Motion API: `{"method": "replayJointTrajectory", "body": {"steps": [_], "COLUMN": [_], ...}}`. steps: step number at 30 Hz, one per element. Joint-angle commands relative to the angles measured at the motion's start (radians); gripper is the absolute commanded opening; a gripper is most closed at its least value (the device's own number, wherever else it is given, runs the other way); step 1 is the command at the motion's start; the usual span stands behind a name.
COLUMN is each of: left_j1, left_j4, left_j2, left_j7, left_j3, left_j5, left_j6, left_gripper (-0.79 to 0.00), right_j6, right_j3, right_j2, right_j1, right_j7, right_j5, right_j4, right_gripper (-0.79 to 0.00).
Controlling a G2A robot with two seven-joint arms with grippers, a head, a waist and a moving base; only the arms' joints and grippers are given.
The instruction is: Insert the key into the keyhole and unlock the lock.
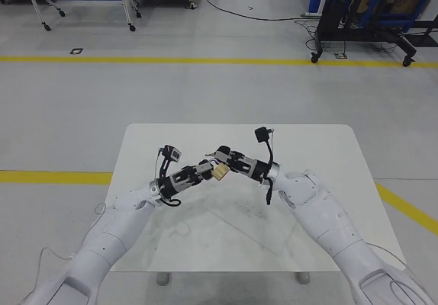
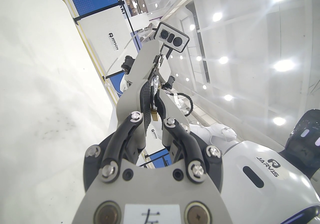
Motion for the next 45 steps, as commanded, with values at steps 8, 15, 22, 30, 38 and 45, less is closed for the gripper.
{"method": "replayJointTrajectory", "body": {"steps": [8,15,22,30,38,45], "left_j1": [-0.002,-0.033,-0.085,-0.138,-0.123,-0.095], "left_j4": [0.029,0.138,0.224,0.270,0.249,0.170], "left_j2": [-0.010,-0.035,-0.077,-0.101,-0.100,-0.089], "left_j7": [-0.041,-0.155,-0.215,-0.202,-0.168,-0.122], "left_j3": [-0.024,-0.038,-0.032,-0.018,-0.027,-0.082], "left_j5": [-0.037,-0.151,-0.189,-0.133,-0.148,-0.143], "left_j6": [0.042,0.155,0.215,0.202,0.237,0.188], "left_gripper": [-0.785,-0.785,-0.785,-0.785,-0.785,-0.785], "right_j6": [0.022,-0.002,-0.035,-0.035,-0.057,-0.035], "right_j3": [0.049,0.144,0.196,0.196,0.256,0.270], "right_j2": [0.008,0.035,0.053,0.053,0.064,0.066], "right_j1": [-0.014,-0.103,-0.197,-0.197,-0.242,-0.333], "right_j7": [-0.079,-0.158,-0.165,-0.165,-0.280,-0.367], "right_j5": [-0.037,-0.099,-0.123,-0.123,-0.288,-0.375], "right_j4": [0.002,-0.078,-0.187,-0.187,-0.271,-0.337], "right_gripper": [-0.785,-0.785,-0.785,-0.785,-0.785,-0.785]}}
